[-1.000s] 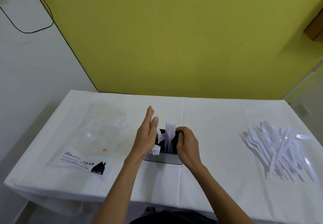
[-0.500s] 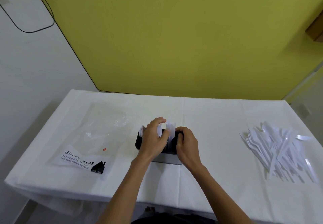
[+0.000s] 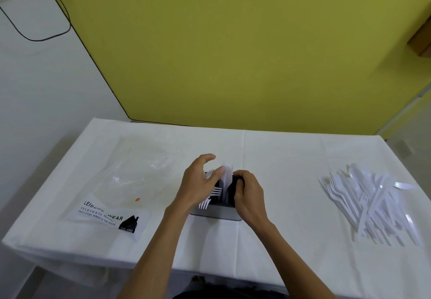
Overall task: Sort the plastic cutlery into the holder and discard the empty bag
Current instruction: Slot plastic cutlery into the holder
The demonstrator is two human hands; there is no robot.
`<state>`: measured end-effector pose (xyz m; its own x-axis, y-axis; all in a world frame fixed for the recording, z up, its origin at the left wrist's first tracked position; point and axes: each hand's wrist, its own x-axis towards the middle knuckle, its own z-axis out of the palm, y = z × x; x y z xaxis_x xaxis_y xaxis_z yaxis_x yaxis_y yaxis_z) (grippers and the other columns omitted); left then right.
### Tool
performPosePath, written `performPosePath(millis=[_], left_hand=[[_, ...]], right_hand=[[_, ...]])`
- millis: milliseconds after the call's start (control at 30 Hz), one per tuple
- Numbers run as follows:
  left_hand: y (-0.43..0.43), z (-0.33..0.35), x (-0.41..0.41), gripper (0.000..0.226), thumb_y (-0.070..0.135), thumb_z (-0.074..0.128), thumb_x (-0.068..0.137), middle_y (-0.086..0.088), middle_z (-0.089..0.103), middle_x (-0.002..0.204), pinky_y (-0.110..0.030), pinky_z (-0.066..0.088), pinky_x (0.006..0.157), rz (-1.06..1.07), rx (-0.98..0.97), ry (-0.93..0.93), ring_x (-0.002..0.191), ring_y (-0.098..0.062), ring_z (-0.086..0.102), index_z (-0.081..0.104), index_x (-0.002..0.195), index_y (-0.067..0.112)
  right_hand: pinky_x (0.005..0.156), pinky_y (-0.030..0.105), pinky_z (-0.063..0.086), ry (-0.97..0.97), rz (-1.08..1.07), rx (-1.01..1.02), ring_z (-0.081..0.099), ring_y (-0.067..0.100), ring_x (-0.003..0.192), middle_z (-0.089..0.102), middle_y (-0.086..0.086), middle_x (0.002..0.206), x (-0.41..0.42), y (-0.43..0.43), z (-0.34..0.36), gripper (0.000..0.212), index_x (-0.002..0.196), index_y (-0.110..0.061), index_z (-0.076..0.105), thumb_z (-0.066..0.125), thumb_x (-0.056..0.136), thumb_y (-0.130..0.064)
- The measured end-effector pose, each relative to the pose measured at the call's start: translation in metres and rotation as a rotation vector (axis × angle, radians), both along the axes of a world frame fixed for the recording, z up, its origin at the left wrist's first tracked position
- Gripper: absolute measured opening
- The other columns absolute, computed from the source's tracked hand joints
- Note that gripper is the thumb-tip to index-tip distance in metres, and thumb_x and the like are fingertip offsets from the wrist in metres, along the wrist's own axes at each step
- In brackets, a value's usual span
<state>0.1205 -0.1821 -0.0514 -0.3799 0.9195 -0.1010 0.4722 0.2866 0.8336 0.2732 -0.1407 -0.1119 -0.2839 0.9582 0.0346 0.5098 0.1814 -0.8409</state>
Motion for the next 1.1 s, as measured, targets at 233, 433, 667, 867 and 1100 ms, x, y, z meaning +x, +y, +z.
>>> performPosePath(millis=[233,433,667,867,1100], left_hand=[[-0.037,-0.001,-0.022,0.125,0.037,0.089,0.068,0.011,0.016,0.164,-0.034,0.033,0.117,-0.338,-0.297,-0.054,0.149,-0.011,0.025,0.000,0.155,0.051],[-0.033,-0.018,-0.011,0.093,0.020,0.076,0.087,0.009,0.028,0.158,-0.027,0.035,0.111,-0.224,-0.116,0.013,0.144,-0.014,0.032,0.019,0.156,0.041],[-0.021,-0.025,-0.001,0.043,0.034,0.063,0.096,0.015,0.057,0.133,-0.028,0.047,0.101,-0.027,0.138,0.257,0.127,-0.009,0.047,0.056,0.137,0.024],[-0.013,-0.028,0.013,0.038,0.040,0.057,0.092,0.006,0.069,0.122,-0.030,0.054,0.096,0.056,0.269,0.342,0.113,-0.011,0.061,0.067,0.121,0.018],[0.009,-0.005,0.038,0.021,0.023,0.056,0.096,0.009,0.072,0.114,-0.022,0.046,0.098,0.104,0.454,0.328,0.111,-0.006,0.061,0.073,0.107,0.018]], right_hand=[[0.079,0.018,0.040,0.011,-0.022,-0.013,0.057,0.010,0.094,0.063,-0.007,0.102,-0.002,0.001,-0.001,0.028,0.109,-0.015,0.062,0.038,0.099,-0.006],[0.078,0.016,0.041,-0.003,-0.008,-0.015,0.057,0.009,0.092,0.064,-0.007,0.101,-0.002,0.002,-0.002,0.028,0.108,-0.016,0.062,0.038,0.098,-0.007],[0.076,0.009,0.039,-0.026,-0.002,-0.008,0.058,0.008,0.090,0.063,-0.009,0.098,-0.002,0.003,-0.001,0.028,0.107,-0.017,0.063,0.039,0.098,-0.007],[0.075,0.008,0.039,-0.013,0.010,-0.035,0.058,0.003,0.090,0.064,-0.009,0.098,0.000,0.003,0.002,0.028,0.106,-0.018,0.063,0.038,0.099,-0.008],[0.099,0.020,0.044,0.048,-0.013,-0.090,0.056,0.002,0.112,0.062,-0.015,0.122,0.018,0.010,0.012,0.031,0.126,-0.019,0.062,0.040,0.105,-0.023]])
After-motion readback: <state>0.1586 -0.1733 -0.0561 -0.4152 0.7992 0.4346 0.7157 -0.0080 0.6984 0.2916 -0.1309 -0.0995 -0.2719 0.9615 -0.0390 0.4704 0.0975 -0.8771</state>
